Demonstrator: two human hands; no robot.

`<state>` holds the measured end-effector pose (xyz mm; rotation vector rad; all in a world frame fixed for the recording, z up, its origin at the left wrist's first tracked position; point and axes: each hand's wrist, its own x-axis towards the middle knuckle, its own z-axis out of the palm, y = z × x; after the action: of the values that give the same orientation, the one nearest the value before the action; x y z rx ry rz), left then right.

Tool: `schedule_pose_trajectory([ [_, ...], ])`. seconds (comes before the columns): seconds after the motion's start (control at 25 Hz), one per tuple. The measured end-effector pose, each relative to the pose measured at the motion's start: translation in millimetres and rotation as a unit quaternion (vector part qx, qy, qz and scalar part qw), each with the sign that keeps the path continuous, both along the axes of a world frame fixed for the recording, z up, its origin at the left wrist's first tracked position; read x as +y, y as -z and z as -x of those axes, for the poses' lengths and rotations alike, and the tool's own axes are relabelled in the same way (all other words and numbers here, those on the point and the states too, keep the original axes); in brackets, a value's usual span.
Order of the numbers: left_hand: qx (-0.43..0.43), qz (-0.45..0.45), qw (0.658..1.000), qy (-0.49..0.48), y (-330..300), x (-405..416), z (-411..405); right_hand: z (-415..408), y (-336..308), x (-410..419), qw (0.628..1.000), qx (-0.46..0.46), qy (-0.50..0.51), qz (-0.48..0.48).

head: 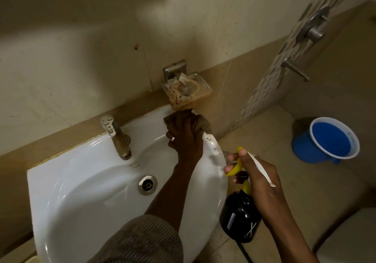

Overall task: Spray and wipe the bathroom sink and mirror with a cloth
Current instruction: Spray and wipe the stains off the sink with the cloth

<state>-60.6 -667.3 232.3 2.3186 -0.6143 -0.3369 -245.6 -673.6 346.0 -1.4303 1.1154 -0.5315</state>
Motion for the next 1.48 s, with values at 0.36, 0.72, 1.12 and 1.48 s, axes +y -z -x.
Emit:
schedule_pose_trajectory([
  [0.36,-0.070,-0.078,0.969,0.222,-21.2,-15.3,89.0,48.3,-19.1,-10.2,0.997,-0.025,0.062,0.029],
  [0.72,0.326,0.180,0.918,0.135,-55.8,36.9,99.0,50.6,-50.5,-2.1,0.994,-0.085,0.063,0.021],
  [1.12,-0.065,0.088,0.969,-0.221,-26.5,24.2,-25.3,20.5,-35.6,12.0,0.996,-0.080,0.030,-0.002],
  [1.48,-0.034,-0.001,0.995,-0.091,0.5,12.2,-22.0,-2.3,-22.6,7.0,0.997,-0.070,0.027,-0.020],
])
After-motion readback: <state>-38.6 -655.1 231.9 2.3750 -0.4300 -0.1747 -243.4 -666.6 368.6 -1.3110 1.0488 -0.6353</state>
